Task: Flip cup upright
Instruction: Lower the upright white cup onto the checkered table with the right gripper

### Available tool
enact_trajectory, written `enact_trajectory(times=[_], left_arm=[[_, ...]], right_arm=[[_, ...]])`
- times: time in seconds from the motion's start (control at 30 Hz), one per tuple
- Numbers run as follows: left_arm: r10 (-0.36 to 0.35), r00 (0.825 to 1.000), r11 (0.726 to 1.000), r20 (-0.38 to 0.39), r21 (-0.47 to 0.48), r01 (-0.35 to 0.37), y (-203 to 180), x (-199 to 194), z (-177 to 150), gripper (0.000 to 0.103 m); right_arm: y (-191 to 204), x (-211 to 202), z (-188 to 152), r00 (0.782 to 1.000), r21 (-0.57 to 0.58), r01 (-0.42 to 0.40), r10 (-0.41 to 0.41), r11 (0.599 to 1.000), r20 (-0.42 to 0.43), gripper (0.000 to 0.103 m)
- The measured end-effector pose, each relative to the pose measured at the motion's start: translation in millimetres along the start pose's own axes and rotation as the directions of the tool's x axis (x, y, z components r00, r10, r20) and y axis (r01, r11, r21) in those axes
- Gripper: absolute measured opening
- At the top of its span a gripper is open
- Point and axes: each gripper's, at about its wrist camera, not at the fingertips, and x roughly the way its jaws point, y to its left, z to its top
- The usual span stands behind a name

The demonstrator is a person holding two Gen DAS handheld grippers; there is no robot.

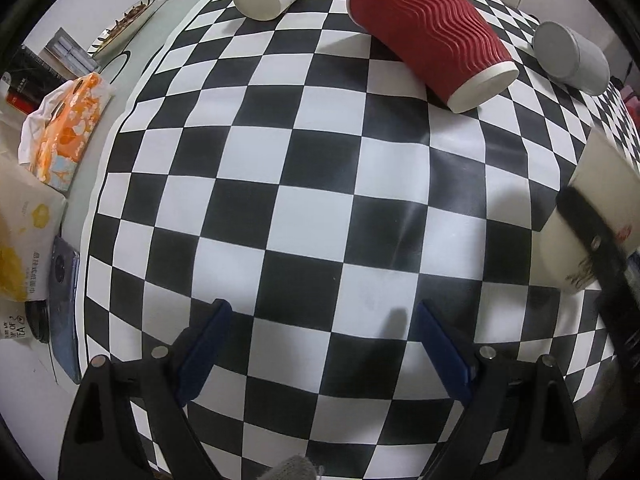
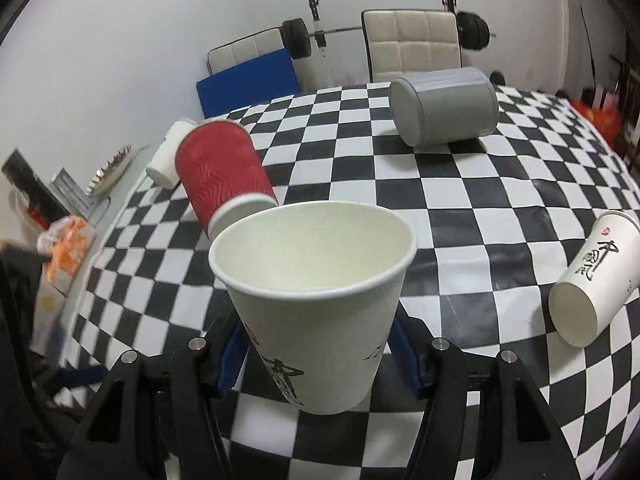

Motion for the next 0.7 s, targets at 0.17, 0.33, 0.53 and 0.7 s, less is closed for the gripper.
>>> enact_trajectory(times=[0.17, 0.33, 0.53, 0.7], left_arm=[[-0.003, 1.0, 1.0, -0.003, -0.005, 0.003, 6.6, 2.6, -9.2, 0.093], [-0.004, 1.0, 1.0, 0.015, -0.01, 0.004, 10.2, -3.8, -19.5, 0.093], [0.006, 0.996, 1.0, 0.087, 0.003, -0.006, 12.3, -27.6, -33.9, 0.093], [0.001, 0.984, 1.0, 0.176, 0.0, -0.001, 16.5, -59.8, -42.7, 0.096]], right_arm=[[2.8, -8.3, -15.8, 1.0, -0.028, 0.016, -0.016, 0.999, -0.014, 0.065], [3.6, -13.9, -24.9, 0.998, -0.038, 0.021, -0.023, 0.999, -0.064, 0.071], [1.6, -32.8, -32.5, 0.99, -0.041, 0.072, -0.076, 0.997, -0.116, 0.088], [-8.9, -58.8, -42.7, 0.98, -0.022, 0.137, -0.139, 0.99, -0.146, 0.091]])
